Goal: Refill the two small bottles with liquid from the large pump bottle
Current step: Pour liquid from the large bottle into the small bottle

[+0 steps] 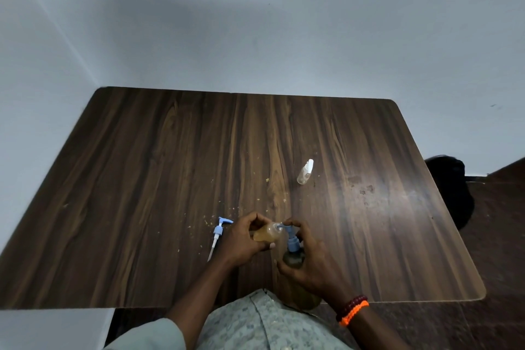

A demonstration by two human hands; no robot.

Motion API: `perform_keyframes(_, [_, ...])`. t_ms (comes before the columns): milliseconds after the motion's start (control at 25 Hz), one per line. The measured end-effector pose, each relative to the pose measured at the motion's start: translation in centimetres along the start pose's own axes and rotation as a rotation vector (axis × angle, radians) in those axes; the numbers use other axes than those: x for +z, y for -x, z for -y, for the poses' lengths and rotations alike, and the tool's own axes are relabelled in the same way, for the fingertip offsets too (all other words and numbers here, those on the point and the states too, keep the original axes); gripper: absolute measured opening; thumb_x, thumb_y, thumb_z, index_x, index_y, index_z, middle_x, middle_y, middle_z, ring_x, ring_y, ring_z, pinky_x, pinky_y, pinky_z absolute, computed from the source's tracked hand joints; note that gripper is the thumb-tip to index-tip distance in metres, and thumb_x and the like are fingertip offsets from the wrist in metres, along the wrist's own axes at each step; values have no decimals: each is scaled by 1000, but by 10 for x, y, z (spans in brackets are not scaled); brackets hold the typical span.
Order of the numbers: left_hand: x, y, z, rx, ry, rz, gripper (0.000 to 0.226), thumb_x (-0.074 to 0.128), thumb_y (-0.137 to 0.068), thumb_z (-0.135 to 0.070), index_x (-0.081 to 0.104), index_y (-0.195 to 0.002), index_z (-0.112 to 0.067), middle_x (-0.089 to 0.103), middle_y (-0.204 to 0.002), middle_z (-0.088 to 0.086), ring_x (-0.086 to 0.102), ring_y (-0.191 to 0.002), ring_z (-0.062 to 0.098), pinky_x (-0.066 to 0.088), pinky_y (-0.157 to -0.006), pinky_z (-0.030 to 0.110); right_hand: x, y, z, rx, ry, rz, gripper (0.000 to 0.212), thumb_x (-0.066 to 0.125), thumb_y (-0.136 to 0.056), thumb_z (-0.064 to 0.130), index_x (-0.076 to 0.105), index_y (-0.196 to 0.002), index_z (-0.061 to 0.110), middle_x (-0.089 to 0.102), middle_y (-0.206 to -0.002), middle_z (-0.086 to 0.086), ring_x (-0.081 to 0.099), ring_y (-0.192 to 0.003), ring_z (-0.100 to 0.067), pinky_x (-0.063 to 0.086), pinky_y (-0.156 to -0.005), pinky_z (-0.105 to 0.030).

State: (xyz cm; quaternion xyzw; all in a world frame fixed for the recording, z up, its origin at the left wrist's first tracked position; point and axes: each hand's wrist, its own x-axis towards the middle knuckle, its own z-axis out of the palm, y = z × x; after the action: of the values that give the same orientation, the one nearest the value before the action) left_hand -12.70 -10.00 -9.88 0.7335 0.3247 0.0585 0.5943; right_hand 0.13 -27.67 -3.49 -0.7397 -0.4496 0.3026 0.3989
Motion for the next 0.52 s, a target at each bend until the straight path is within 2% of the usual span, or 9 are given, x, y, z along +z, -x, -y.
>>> perform_keyframes(160, [3,3,2,8,-20,15,45,93,-64,-34,70,-102,-39,77,-109,-13,74,-106,10,62,-97,51,0,0,0,1,-29,-39,46,83,-81,19,50,-113,26,70,-91,8,71,-80,-4,53,-63,-14])
perform_keyframes(360, [0,0,-3,-4,14,-1,44,95,-68,-27,71,-104,-36,78,-111,-11,73,-109,9,61,-100,47,-1,0,2,0,34,-3,68,81,-80,32,41,-134,36,70,-105,11,71,-91,-3,62,-74,-25])
perform_keyframes(440, [0,0,-4,-10,26,-3,44,95,-68,-24,72,-104,-36,78,-111,-10,73,-109,9,61,-100,46,-2,2,1,0,66,-10,66,81,-80,33,40,-131,42,69,-101,13,70,-88,-1,62,-71,-24])
perform_keyframes(520, [1,1,-3,-9,19,10,45,95,-66,-29,72,-104,-37,78,-111,-11,74,-108,10,61,-100,48,-1,1,2,-18,51,-52,52,80,-81,30,45,-118,42,68,-92,12,70,-81,-3,58,-63,-20])
